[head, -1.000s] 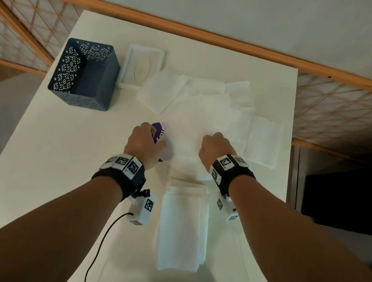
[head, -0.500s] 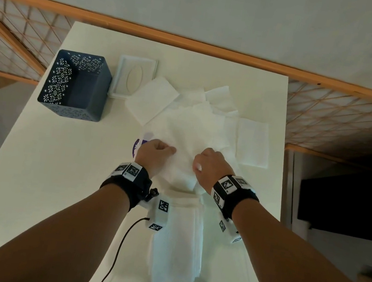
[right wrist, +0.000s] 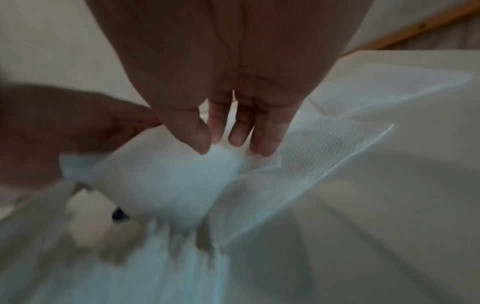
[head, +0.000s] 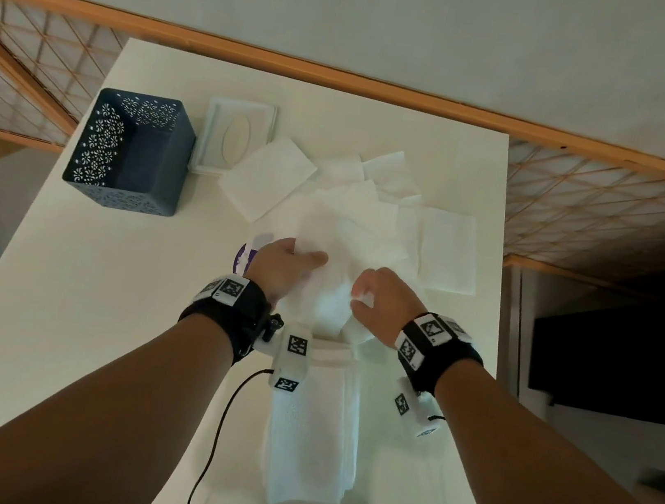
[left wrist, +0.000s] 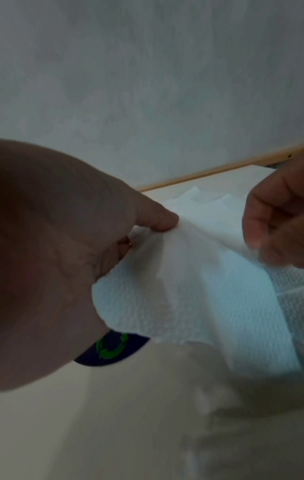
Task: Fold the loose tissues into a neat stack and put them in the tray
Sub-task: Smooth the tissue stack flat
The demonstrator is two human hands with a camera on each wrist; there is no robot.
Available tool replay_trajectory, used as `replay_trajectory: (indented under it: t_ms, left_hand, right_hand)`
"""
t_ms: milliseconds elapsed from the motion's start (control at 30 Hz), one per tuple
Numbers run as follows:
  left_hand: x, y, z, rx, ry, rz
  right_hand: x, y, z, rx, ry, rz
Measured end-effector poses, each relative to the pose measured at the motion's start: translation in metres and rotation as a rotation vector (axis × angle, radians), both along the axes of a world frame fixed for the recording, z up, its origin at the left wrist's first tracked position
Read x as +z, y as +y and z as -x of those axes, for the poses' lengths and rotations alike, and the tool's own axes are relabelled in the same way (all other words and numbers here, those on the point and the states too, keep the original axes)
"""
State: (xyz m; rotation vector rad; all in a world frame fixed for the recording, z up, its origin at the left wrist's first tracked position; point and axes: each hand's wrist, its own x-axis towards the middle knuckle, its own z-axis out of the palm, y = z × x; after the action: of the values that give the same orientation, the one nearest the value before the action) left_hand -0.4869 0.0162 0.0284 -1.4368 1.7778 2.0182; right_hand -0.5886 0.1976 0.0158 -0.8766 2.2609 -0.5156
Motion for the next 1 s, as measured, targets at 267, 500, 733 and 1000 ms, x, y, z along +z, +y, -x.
replay_trajectory:
  t_ms: [267, 500, 733, 1000]
  left_hand:
    - [0.05, -0.016, -0.001, -0.02, 0.321, -0.345]
    - [0.065, -0.024, -0.011, -0.019, 0.354, -0.228]
    - [0.067, -0.022, -0.024, -0.135, 0.192, 0.474]
    - [0.067, -0.011, -0.02, -0.46, 0.121, 0.929]
  right_hand:
    - [0.037, -0.003, 0.023, -0.878, -0.882, 0.406]
    - [0.061, -0.012, 0.022, -0.784, -0.948, 0.747]
    - [0.081, -0.013, 0.017, -0.479, -0.441, 0.591]
    - [0.096, -0.021, 0.011, -0.205, -0.187, 0.514]
